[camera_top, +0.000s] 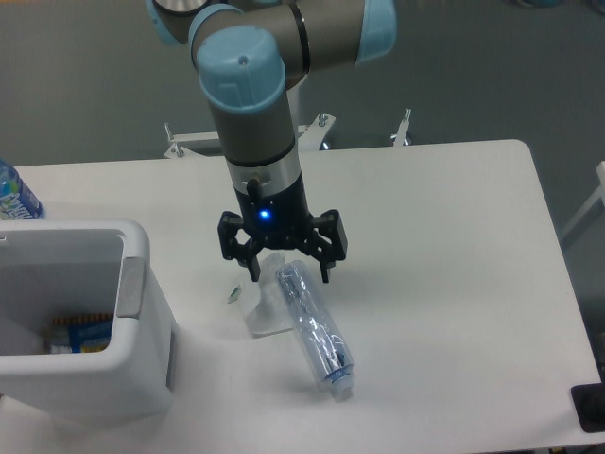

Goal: Place the trash in the trash can
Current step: 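Lower the open gripper onto the crumpled clear plastic bag, then close the gripper on the plastic bag and pinch it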

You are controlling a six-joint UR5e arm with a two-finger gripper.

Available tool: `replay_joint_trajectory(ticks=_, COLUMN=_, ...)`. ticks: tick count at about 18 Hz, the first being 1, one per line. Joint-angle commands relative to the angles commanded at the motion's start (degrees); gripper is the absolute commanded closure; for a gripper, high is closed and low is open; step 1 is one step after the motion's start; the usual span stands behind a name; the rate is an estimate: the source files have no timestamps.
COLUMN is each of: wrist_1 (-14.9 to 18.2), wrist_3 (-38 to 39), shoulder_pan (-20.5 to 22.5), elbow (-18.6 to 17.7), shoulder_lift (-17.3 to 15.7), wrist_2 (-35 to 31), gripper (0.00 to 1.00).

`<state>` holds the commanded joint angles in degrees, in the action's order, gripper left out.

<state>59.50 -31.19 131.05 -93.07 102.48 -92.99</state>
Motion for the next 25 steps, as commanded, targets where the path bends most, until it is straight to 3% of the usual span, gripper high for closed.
replay_joint_trajectory(ticks=4, wrist_1=-0.17, wrist_3=-5.02, shoulder_pan=0.00, elbow=-3.95, shoulder_lift=-0.35, wrist_2=0.26, gripper=0.00)
replay_joint_trajectory(ticks=7, wrist_1=-2.45, wrist_3=-4.94, shoulder_pan=0.09, elbow=-6.59, shoulder_lift=-1.14, wrist_2=0.44, gripper=0.00)
replay_joint_trajectory(ticks=17, wrist_1=-2.72, wrist_3=-4.68, shoulder_pan=-1.41, elbow=-9.15, shoulder_lift=0.88, wrist_2=0.70, gripper=0.00)
replay_joint_trajectory(ticks=25, wrist_1=-2.90, wrist_3=-2.92, shoulder_pan=-2.46, elbow=-8.71, shoulder_lift=6.32, wrist_2=1.58, gripper=0.00)
